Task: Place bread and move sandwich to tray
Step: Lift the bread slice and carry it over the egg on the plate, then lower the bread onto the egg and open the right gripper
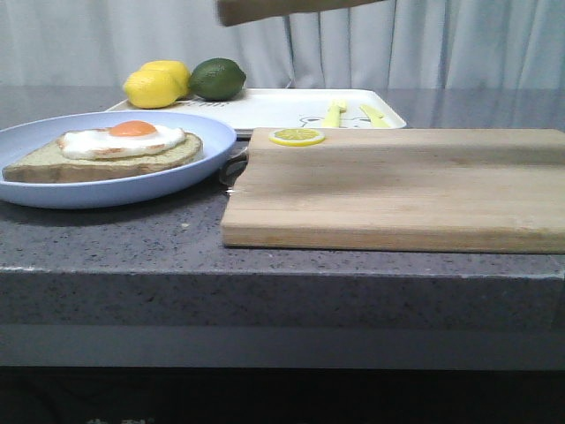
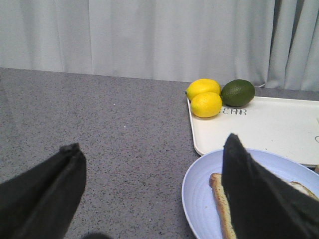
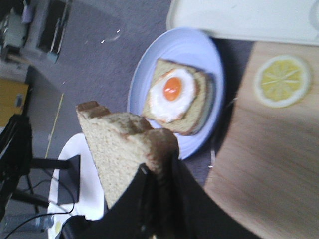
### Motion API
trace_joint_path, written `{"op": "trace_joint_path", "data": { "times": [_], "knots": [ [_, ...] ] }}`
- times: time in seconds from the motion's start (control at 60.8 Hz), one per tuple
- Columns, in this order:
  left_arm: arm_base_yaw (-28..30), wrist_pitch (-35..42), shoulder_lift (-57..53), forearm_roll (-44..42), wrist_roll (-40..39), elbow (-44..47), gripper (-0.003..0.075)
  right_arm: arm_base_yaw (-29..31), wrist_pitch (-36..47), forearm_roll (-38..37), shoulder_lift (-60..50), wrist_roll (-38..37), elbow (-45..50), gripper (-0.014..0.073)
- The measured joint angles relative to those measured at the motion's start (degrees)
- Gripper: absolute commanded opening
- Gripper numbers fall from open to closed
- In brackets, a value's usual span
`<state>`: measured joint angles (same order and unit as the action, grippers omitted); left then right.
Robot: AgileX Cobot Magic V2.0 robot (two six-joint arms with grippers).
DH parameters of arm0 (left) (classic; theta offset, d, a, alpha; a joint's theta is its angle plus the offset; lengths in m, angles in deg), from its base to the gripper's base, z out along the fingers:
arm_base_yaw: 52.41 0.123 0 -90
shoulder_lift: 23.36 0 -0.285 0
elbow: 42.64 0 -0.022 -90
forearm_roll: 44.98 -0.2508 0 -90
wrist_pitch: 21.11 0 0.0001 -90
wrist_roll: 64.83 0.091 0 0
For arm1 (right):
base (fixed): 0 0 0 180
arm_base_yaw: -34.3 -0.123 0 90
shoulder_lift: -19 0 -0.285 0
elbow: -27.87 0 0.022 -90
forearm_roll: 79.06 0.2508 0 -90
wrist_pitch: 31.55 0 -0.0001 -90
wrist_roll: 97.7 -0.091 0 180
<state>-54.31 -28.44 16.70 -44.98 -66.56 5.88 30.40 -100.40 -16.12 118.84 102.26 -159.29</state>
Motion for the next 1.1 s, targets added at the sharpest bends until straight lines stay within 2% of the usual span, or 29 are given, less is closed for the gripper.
{"op": "trace_joint_path", "data": {
  "times": [0.263, 0.477, 0.674, 0.97, 1.102],
  "knots": [
    [0.0, 0.0, 0.0, 0.0, 0.0, 0.0, 0.0555, -14.7, 12.0, 9.0, 6.5, 1.4, 0.0, -0.0078],
    [0.0, 0.0, 0.0, 0.0, 0.0, 0.0, 0.0555, -21.0, 24.2, 17.2, 12.0, 3.0, 0.0, -0.0078],
    [0.0, 0.0, 0.0, 0.0, 0.0, 0.0, 0.0555, -22.1, 30.5, 19.3, 16.3, 3.2, 0.0, -0.0078],
    [0.0, 0.0, 0.0, 0.0, 0.0, 0.0, 0.0555, -22.1, 31.2, 19.5, 20.8, 3.3, 0.0, -0.0073],
    [0.0, 0.0, 0.0, 0.0, 0.0, 0.0, 0.0555, -22.1, 31.0, 19.5, 20.9, 3.3, 0.0, -0.0002]
  ]
}}
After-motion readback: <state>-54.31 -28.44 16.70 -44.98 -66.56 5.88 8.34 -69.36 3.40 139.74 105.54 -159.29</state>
